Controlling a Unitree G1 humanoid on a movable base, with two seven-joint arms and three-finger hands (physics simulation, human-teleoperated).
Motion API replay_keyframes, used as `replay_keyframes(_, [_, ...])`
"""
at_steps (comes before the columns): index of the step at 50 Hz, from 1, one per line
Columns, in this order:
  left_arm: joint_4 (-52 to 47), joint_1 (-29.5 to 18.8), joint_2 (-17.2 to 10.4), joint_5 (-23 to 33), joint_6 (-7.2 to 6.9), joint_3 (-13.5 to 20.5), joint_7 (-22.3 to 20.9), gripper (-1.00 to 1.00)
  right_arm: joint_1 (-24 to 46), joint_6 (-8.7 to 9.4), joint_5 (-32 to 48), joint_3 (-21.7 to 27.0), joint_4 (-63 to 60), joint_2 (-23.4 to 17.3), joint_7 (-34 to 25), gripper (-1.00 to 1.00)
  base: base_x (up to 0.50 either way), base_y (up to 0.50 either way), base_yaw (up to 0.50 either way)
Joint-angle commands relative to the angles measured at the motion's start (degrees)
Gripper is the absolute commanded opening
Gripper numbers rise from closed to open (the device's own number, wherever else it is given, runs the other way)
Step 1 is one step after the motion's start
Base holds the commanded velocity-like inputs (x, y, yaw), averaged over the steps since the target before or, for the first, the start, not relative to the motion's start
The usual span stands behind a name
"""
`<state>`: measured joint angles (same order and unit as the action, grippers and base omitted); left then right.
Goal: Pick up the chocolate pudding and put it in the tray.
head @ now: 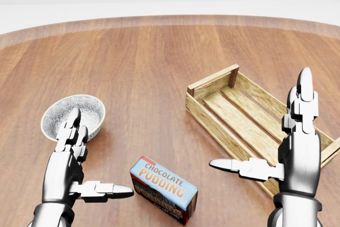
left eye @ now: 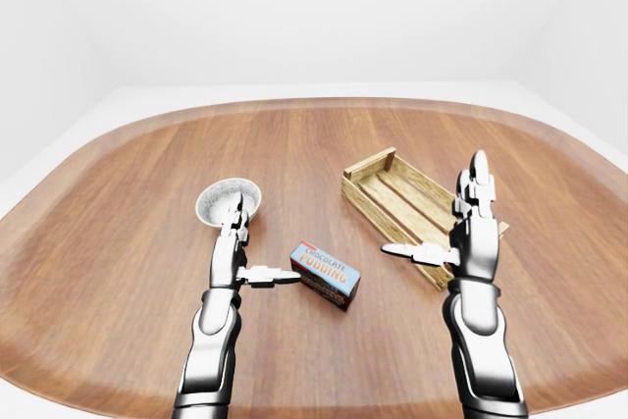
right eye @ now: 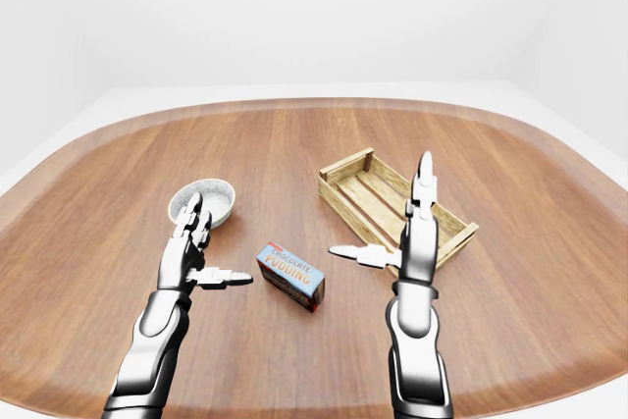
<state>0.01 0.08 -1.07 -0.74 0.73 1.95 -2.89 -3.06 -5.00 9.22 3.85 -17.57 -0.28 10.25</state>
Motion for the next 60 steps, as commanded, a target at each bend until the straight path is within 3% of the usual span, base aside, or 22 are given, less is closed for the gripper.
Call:
replay_keyframes(1, [-0.01,0.0,-0.02,0.02,-0.01,-0.01,-0.02,1.0,-0.07,0.0,-0.22,-0.07,-0.43,0.0,-0.17,1.0,0.0,0.0,0.0])
replay_keyframes(9, [-0.01,0.01,0.0,0.04,-0.02,0.0,0.04,1.0,0.0,0.0,-0.33,-0.04,-0.14,-0.01,-0.23,1.0,0.0,0.0,0.0])
replay_keyframes(14, [0.82,-0.06,-0.11,0.66,1.05,-0.12,0.07,1.0,0.12,0.0,-0.39,0.02,-0.15,-0.01,-0.24,1.0,0.0,0.0,0.0])
replay_keyframes(35, [1.17,-0.32,-0.09,0.94,0.68,-0.1,0.08,1.0,-1.68,0.0,1.06,-1.84,2.64,0.64,0.85,1.0,0.0,0.0,0.0])
replay_keyframes(53, [1.08,-0.64,-0.14,0.63,-0.03,0.12,0.2,1.0,-1.96,0.0,4.92,-5.94,12.87,1.18,2.62,1.0,0.0,0.0,0.0])
replay_keyframes(60, [1.7,-0.68,-0.2,0.61,0.59,0.15,0.12,1.0,-1.52,0.0,6.89,-7.61,15.71,1.63,4.05,1.0,0.0,0.0,0.0])
